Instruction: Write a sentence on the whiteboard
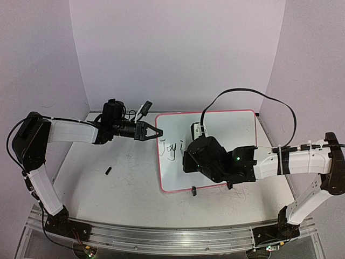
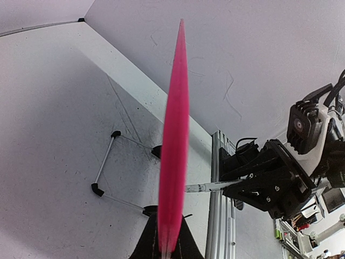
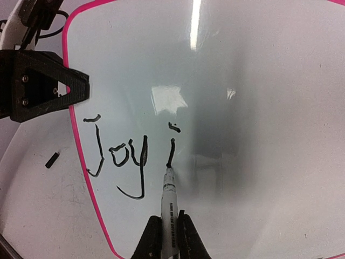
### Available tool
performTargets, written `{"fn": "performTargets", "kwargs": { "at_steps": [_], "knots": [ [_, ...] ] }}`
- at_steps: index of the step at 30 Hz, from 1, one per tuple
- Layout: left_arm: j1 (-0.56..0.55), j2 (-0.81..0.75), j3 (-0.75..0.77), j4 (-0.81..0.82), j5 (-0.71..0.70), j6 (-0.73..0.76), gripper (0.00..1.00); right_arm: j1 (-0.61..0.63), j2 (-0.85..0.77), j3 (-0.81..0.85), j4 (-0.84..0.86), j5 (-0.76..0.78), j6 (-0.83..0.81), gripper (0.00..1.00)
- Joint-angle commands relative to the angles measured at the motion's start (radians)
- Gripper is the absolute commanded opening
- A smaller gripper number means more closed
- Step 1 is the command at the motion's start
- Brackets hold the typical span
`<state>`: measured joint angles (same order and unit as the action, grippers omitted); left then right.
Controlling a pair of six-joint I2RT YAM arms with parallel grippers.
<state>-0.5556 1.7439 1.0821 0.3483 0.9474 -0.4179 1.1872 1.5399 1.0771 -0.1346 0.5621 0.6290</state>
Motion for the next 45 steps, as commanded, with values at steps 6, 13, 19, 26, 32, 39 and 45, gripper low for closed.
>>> {"fn": "performTargets", "kwargs": {
  "at_steps": [6, 13, 19, 26, 32, 39, 45],
  "knots": [
    [0.002, -0.02, 0.0, -0.022, -0.006, -0.027, 0.0, -0.02, -0.075, 0.023, -0.016, 0.061, -0.049, 0.0],
    [0.002, -0.018, 0.0, -0.022, -0.006, -0.027, 0.0, -0.029, -0.057, 0.031, 0.002, 0.056, -0.061, 0.0],
    [0.002, -0.012, 0.003, -0.022, -0.003, -0.027, 0.0, -0.034, -0.045, 0.033, 0.032, 0.04, -0.077, 0.0],
    [0.002, -0.015, 0.001, -0.022, -0.006, -0.027, 0.0, -0.041, -0.021, 0.04, 0.042, 0.031, -0.082, 0.0],
    [0.002, -0.015, 0.003, -0.022, -0.004, -0.027, 0.0, -0.042, -0.017, 0.032, 0.043, 0.048, -0.08, 0.0],
    [0.002, -0.015, 0.003, -0.021, -0.005, -0.025, 0.0, -0.043, -0.011, 0.027, 0.031, 0.043, -0.08, 0.0],
    [0.002, -0.014, 0.003, -0.022, -0.005, -0.025, 0.0, -0.029, -0.023, 0.006, 0.002, 0.038, -0.049, 0.0]
  ]
}}
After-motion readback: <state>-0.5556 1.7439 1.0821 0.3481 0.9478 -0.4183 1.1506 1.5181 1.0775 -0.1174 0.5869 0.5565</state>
